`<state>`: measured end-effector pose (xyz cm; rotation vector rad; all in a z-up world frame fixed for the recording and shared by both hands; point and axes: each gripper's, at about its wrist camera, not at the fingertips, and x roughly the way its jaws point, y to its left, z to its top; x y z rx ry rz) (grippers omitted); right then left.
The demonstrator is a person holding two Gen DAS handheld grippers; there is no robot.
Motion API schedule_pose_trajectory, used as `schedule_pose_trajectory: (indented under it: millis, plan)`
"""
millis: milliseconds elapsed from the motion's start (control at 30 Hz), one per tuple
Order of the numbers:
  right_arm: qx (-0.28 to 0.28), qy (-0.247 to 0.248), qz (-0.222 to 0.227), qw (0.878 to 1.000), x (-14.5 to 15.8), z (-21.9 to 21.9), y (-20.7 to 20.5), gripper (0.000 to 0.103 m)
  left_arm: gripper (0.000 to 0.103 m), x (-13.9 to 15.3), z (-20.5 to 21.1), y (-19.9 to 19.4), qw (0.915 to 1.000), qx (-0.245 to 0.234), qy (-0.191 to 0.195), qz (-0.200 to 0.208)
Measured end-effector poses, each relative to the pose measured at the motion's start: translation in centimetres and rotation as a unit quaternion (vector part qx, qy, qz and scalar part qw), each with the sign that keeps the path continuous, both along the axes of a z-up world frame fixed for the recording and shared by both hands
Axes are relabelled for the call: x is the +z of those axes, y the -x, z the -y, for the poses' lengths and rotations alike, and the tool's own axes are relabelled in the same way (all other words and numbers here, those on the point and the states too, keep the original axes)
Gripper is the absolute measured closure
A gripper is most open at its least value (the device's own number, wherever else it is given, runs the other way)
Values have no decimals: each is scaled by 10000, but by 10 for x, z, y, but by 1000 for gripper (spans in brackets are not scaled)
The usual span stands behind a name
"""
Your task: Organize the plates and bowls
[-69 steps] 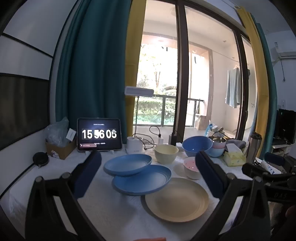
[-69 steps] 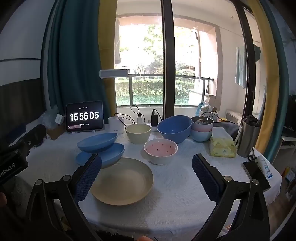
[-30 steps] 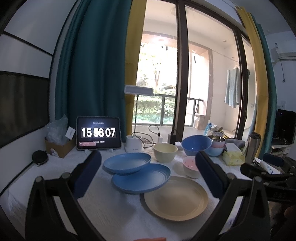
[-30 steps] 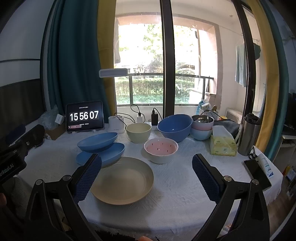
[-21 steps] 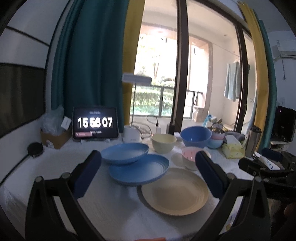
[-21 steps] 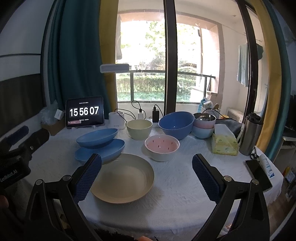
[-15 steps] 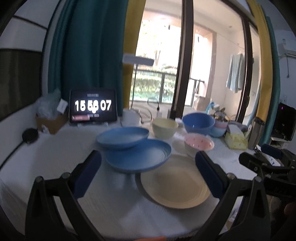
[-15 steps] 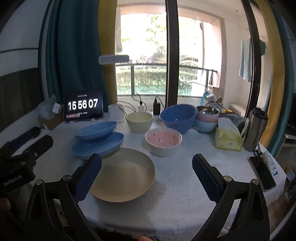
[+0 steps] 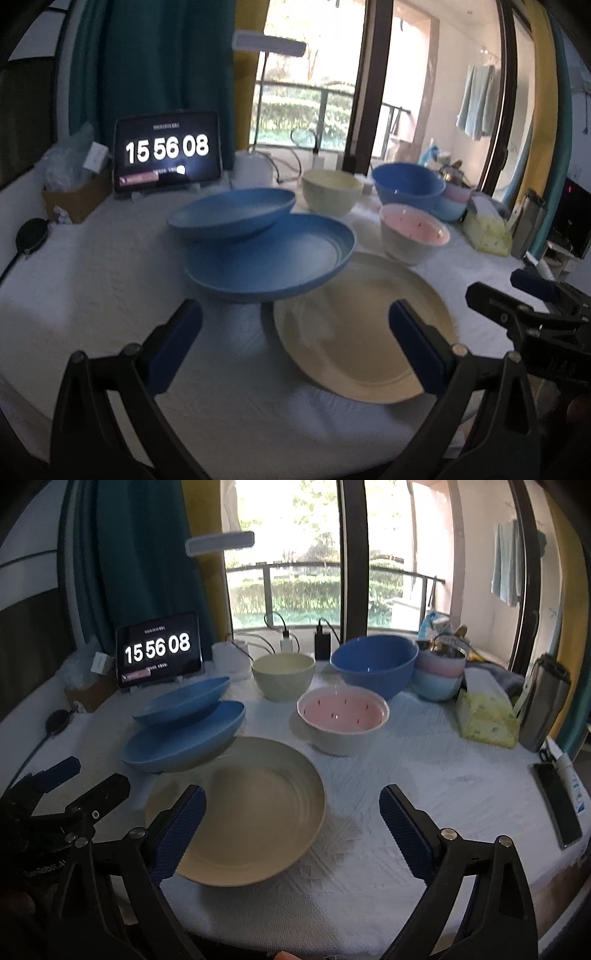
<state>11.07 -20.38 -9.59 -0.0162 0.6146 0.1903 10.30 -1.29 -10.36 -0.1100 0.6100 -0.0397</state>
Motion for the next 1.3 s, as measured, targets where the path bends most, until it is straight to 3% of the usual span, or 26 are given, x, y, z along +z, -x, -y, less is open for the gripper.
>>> schedule_pose_trajectory:
  millis: [333,600,667,933,1100,1300]
  plan:
    - [11,-120,-597,9981,-34,6,-41,19,3,-31,8,-37,9981,-7,-105,-599]
    - [197,-176,-916,9954,-51,4,-64,31,21,-43,3,-54,9951,149,0,-977]
    - [212,-194,-977,9948,-55,4,-67,33,31,-46,4,-57,9941,160,-23,-1076]
    - [195,-295,-1197,9922,-69,9,-77,51,51,-60,6,-66,9895,215,-107,-1426]
    - [251,-274,-1201,9921,-71,9,-75,73,63,-59,16,-64,9902,52,-127,-1390]
    - [160,-262,-1151,9929,-70,17,-72,86,70,-57,21,-62,9903,36,-139,-1384]
